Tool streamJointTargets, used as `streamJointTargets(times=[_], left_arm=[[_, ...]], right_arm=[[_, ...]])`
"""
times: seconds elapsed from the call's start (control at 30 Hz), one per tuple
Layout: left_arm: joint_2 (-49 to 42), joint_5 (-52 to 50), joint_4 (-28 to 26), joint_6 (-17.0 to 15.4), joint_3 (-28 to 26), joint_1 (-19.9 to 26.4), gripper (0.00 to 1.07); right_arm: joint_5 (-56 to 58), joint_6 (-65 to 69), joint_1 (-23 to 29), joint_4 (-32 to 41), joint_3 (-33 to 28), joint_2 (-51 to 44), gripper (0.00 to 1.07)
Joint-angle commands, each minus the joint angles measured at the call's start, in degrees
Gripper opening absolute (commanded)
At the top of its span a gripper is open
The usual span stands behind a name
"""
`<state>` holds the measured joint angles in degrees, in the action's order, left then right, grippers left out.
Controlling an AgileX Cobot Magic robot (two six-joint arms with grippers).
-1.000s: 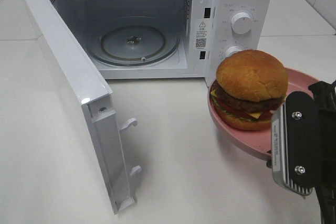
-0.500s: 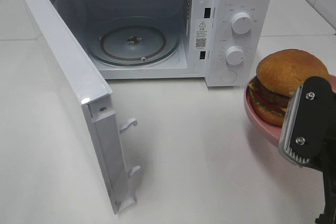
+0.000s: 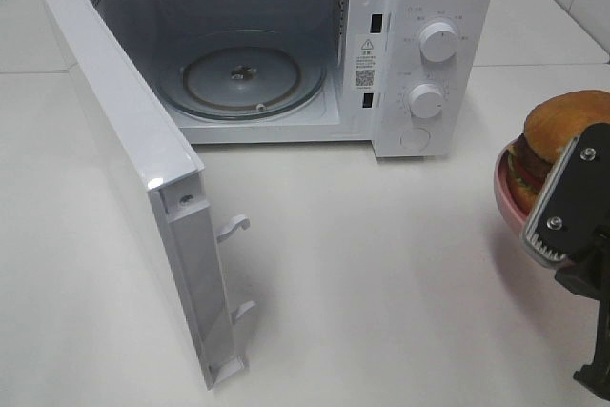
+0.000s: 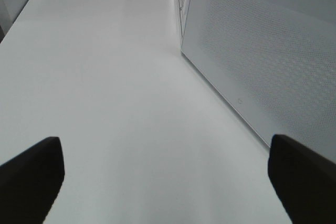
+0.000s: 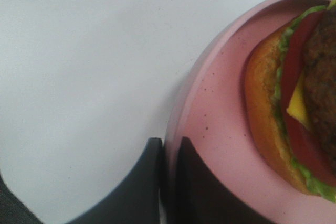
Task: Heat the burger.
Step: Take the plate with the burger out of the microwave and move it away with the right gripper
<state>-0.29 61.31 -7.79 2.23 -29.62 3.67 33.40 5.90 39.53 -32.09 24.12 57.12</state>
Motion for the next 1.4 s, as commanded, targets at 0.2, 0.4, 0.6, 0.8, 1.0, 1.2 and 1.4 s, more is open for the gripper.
streamJointTargets(times=[0.2,0.4,0.6,0.8,1.0,1.2,1.4], left_arm=[[-0.7,-0.1,0.0,-0.1,0.2,0.1,0.98],[-0.7,-0.1,0.0,-0.1,0.2,0.1,0.98],[-0.7,-0.1,0.0,-0.1,0.2,0.1,0.98],[-0.7,-0.1,0.0,-0.1,0.2,0.1,0.98],[-0.7,-0.1,0.0,-0.1,0.2,0.1,0.98],[-0.7,-0.1,0.0,-0.1,0.2,0.1,0.98],[-0.7,-0.1,0.0,-0.1,0.2,0.1,0.98]], right_arm=[[-0.9,6.3,-0.1,-4.8,0.3,-0.9,0.0],[-0.6,9.5,-0.1,-5.7,0.3,-0.3,0.0],[-1.6,14.1,-0.7,-9.1,0.5,2.2,0.0],[-4.0,15.9,-6.9,-9.5,0.5,5.2,0.0],[-6.5,17.2,-12.7,-10.9,0.7,8.1,0.0],[-7.2,20.4,-16.8,-13.5,2.1,10.8,0.0],[-7.2,23.5,-19.8,-15.1,2.7,14.2,0.0]])
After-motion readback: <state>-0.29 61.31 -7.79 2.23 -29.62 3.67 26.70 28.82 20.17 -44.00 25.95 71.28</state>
